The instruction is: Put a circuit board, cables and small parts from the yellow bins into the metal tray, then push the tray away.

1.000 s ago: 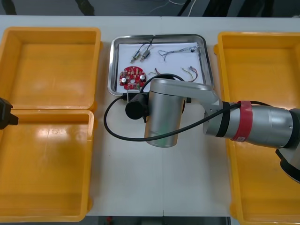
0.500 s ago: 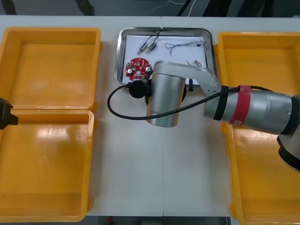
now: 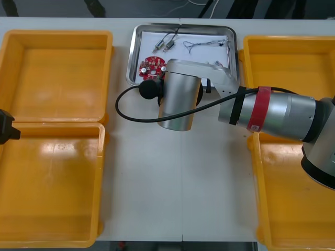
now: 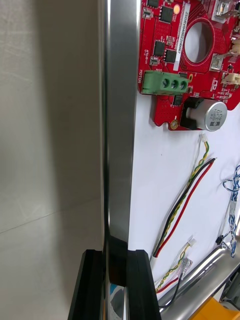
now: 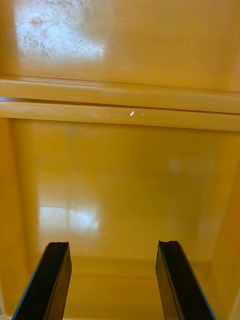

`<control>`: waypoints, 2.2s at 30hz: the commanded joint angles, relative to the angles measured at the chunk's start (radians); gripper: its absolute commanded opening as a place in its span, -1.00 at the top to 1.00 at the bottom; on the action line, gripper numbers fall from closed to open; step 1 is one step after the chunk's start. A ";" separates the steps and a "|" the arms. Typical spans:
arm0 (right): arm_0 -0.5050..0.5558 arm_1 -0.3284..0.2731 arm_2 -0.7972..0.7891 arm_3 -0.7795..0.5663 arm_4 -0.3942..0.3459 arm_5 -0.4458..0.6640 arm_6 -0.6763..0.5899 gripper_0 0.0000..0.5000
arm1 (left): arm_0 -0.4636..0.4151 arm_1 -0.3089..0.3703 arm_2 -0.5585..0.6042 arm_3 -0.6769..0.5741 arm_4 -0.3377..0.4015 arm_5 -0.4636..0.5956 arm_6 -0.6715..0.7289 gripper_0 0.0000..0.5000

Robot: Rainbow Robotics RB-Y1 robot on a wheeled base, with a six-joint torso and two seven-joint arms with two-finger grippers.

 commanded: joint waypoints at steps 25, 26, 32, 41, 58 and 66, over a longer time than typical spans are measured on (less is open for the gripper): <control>-0.072 0.019 0.044 0.052 -0.001 -0.114 -0.027 0.56 | 0.015 0.045 0.028 -0.026 0.007 0.006 -0.094 -1.00; -0.072 0.019 0.044 0.050 -0.001 -0.114 -0.027 0.15 | 0.015 0.045 0.028 -0.026 0.007 0.006 -0.094 -1.00; -0.072 0.019 0.044 0.049 -0.001 -0.113 -0.019 -1.00 | 0.015 0.045 0.028 -0.026 0.007 0.006 -0.094 -1.00; -0.072 0.015 0.044 -0.005 -0.002 -0.048 -0.017 -1.00 | 0.015 0.045 0.028 -0.026 0.007 0.006 -0.094 -1.00; -0.009 -0.024 -0.047 -0.307 -0.060 0.280 -0.054 -1.00 | 0.015 0.045 0.028 -0.026 0.007 0.006 -0.094 -1.00; 0.103 -0.051 -0.182 -0.471 -0.060 0.472 -0.094 -1.00 | 0.015 0.045 0.028 -0.026 0.007 0.006 -0.094 -1.00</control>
